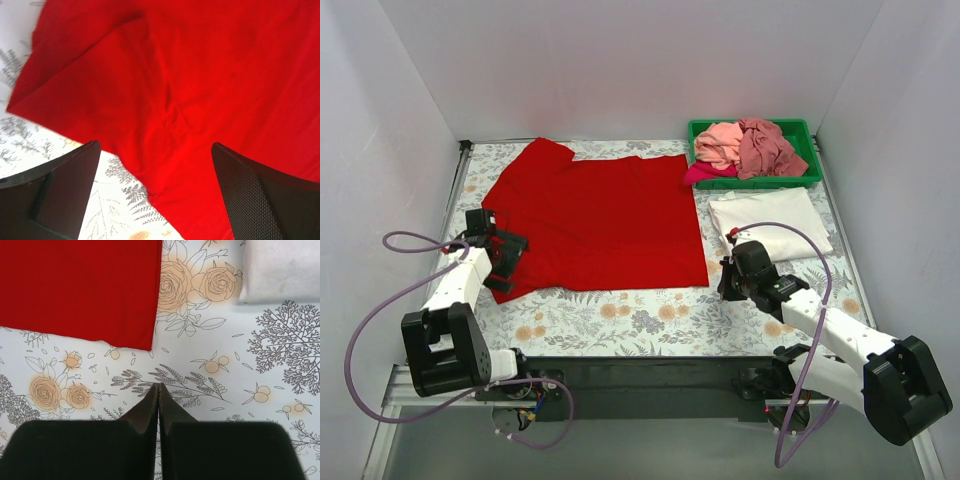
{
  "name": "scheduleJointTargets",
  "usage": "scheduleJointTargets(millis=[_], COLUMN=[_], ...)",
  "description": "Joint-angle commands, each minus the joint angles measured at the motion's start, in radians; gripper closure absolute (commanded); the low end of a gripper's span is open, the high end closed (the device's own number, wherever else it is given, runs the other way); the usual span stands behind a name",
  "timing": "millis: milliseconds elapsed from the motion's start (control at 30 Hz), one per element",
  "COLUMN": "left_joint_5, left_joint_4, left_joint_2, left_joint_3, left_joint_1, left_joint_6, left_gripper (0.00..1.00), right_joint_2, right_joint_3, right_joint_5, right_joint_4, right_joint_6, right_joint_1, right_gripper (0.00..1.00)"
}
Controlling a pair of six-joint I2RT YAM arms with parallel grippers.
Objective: Fold and stack the t-shirts
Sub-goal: Flatten the tshirt out
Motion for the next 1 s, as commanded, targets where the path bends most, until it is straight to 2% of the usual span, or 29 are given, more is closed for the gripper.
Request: scheduleJointTargets(millis=[0, 367, 467, 533, 633, 867, 967], left_joint_5=[0.029, -0.034, -0.095, -0.202, -0.276, -0.352, -0.315], left_joint_4=[0.047, 0.024, -0.04, -0.094, -0.164, -0.216, -0.217], left_joint_2=[0.021, 0.143, 0.185, 0.211, 0.252, 0.338, 0.39], left_joint_3=[0.04, 0.086, 0.127, 0.186, 0.262, 0.389, 0.417], left_joint_1=[0.001, 0.001, 0.001, 0.001, 0.001, 0.002, 0.002], left_joint_6=[0.033, 0.016, 0.005, -0.041, -0.083, -0.117, -0.095], left_gripper=[0.07, 0.07, 0.07, 0.07, 0.07, 0.07, 0.07], right_joint_2=[-0.013, -0.009, -0.004, -0.004, -0.006, 0.022, 0.031], right_joint_3=[-0.019, -0.049, -0.054, -0.06, -0.075, -0.082, -0.082], right_joint_5=[-0.013, -0.036, -0.044, -0.045, -0.047, -0.062, -0.064], right_joint_4=[0.058, 0.11, 0.112, 0.113, 0.127, 0.145, 0.145], right_joint_6=[-0.037, -0.054, -0.06, -0.061, -0.062, -0.068, -0.068], right_joint_1=[-0.002, -0.003, -0.009, -0.009, -0.015, -0.031, -0.035], right_gripper=[0.99, 0.99, 0.99, 0.99, 0.99, 0.99, 0.99])
